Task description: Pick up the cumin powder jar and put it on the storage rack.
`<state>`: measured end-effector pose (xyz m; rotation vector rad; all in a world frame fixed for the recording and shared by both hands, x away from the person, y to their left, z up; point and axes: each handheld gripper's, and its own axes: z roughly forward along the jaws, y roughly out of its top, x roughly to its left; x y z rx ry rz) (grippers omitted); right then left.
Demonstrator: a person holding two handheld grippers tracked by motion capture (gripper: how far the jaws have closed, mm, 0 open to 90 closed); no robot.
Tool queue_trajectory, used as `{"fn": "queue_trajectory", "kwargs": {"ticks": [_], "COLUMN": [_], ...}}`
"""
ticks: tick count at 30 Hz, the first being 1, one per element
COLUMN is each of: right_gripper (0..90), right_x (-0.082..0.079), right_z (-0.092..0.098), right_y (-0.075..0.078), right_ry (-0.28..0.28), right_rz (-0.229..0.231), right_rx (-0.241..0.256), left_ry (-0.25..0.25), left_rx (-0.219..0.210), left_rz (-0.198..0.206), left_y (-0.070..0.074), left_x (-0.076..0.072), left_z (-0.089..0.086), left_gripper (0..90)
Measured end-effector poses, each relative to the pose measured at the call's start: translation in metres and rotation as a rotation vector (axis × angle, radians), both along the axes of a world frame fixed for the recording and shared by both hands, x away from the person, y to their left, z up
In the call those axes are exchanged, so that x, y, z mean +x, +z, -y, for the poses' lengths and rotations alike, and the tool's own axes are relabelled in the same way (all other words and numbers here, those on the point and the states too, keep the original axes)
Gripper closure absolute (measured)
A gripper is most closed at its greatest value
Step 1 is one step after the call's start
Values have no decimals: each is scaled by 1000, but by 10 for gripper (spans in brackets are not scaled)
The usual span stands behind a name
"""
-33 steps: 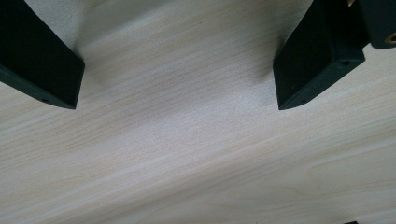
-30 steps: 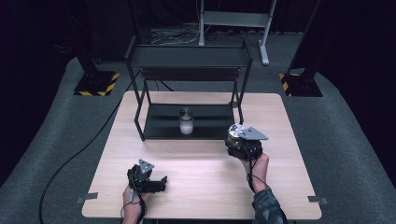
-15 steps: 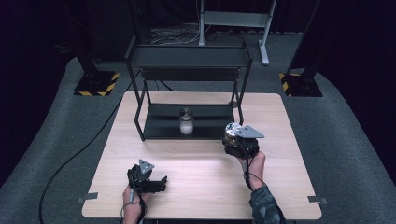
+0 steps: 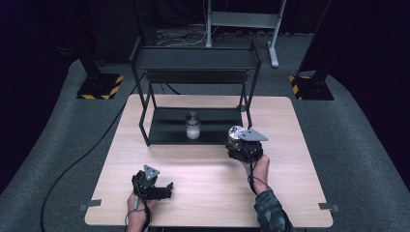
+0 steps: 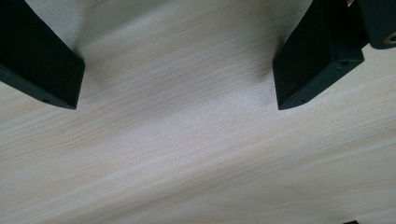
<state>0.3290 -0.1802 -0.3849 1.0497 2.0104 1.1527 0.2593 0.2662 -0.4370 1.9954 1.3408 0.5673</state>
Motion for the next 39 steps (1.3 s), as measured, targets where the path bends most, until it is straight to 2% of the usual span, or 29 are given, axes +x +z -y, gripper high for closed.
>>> {"fn": "queue_trajectory", "kwargs": {"ticks": [20,39], "right_gripper": [304,303], "right_x": [26,47], "right_z": [-5,-14], "right_y": [-13,-24], "right_ry": [-1,2], "right_rz": [-44,-48], "right_rx": [37,41], "left_ry": [-1,-1], "left_rx": [0,0], "left_rz": [0,0], "left_y": [0,0], "left_x": [0,0], "left_z": [0,0], "left_gripper": [18,19]}}
